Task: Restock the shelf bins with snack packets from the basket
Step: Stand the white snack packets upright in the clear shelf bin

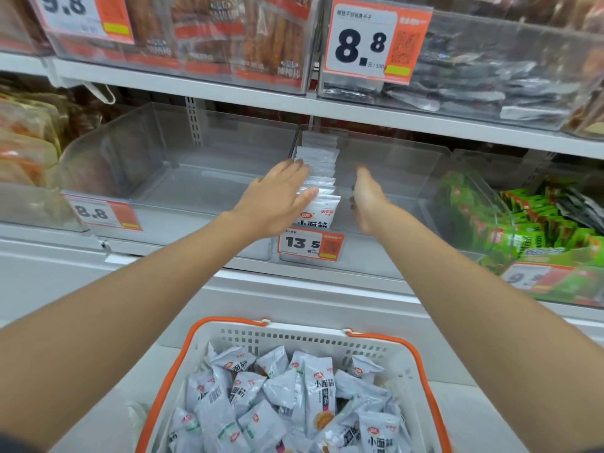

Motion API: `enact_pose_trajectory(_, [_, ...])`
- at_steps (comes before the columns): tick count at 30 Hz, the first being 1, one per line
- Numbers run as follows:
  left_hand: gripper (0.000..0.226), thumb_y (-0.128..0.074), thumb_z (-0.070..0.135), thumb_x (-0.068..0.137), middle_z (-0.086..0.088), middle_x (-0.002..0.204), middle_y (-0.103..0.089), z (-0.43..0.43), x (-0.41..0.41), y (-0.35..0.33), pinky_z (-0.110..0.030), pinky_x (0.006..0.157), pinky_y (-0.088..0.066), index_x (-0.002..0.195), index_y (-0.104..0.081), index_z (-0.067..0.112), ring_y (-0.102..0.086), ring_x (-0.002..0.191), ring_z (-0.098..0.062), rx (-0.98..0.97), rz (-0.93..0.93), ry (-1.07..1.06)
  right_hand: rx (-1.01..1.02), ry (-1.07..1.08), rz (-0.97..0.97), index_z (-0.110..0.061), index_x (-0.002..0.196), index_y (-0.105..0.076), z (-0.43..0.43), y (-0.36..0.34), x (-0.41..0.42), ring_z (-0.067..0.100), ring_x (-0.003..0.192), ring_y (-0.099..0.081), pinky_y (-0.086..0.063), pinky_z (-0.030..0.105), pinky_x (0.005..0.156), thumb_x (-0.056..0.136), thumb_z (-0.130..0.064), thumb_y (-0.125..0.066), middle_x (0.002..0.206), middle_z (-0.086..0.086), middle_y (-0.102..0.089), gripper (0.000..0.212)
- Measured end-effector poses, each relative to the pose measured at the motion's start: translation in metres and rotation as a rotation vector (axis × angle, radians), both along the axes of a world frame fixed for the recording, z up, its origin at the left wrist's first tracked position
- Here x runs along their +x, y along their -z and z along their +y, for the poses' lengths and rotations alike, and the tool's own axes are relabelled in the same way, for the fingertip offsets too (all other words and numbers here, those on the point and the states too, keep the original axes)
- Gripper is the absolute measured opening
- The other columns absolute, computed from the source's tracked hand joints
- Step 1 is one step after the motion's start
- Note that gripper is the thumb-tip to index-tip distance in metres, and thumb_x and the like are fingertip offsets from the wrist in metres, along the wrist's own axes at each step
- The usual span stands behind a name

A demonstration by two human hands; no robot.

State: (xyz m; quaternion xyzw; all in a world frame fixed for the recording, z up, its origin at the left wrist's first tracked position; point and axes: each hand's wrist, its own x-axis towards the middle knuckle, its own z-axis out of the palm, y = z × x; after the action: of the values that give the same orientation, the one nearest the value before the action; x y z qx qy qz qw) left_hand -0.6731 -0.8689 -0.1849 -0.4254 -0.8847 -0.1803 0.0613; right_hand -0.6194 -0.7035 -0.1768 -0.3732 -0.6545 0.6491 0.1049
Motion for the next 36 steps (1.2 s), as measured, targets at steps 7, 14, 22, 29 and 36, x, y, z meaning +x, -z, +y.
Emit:
enact_pose_trajectory(7, [0.024,-0.047,0.026,0.096,-0.005,0.115,-0.059,-0.01,0.05,0.009,-0.037,0.089,-0.041,0.114,-0.058,0.012,-0.051,0.11,-0.026,0.311,0.264,-0.205,0.654,-0.055,0.404,-0.012,0.113,-0.065,-0.027,0.013,0.083,0.003,0.098,-0.054,-0.038,0.012,0.085,0.098,-0.012,-0.046,0.111,-0.006,-0.061,0.025])
enact_pose_trajectory(14, [0.032,-0.042,0.039,0.098,0.003,0.073,-0.059,-0.045,0.122,0.081,-0.031,0.06,-0.041,0.077,-0.057,0.021,-0.055,0.07,-0.021,-0.035,-0.247,-0.136,0.64,-0.324,0.164,-0.017,0.088,-0.07,-0.063,0.105,0.151,0.012,0.069,-0.058,-0.047,0.023,0.065,0.09,-0.003,-0.05,0.079,-0.004,-0.066,0.024])
enact_pose_trajectory(22, [0.03,-0.047,0.037,0.095,-0.002,0.097,-0.069,-0.081,0.125,0.169,-0.034,0.078,-0.051,0.094,-0.068,0.016,-0.064,0.09,-0.021,-0.674,-0.409,-0.033,0.586,-0.705,-0.658,0.002,0.102,-0.066,-0.036,0.24,0.189,0.03,0.105,-0.062,-0.05,0.031,0.079,0.093,-0.001,-0.044,0.107,0.014,-0.065,0.024])
enact_pose_trajectory(29, [0.027,-0.049,0.029,0.091,-0.002,0.108,-0.069,-0.077,0.124,0.189,-0.036,0.081,-0.053,0.101,-0.07,0.016,-0.064,0.099,-0.023,-0.724,-0.377,0.006,0.248,-0.542,-0.688,-0.011,0.085,-0.044,-0.061,0.313,0.174,0.025,0.07,-0.06,-0.048,0.033,0.055,0.09,-0.001,-0.057,0.082,0.014,-0.06,0.017])
enact_pose_trajectory(36, [0.007,-0.052,0.027,0.09,0.003,0.089,-0.055,-0.071,0.126,0.19,-0.032,0.073,-0.044,0.084,-0.052,0.027,-0.049,0.083,-0.019,-0.704,-0.408,0.04,0.386,-0.526,-0.65,-0.013,0.06,-0.038,-0.071,0.313,0.172,0.014,0.052,-0.042,-0.032,0.025,0.048,0.094,-0.02,-0.061,0.057,0.002,-0.039,0.042])
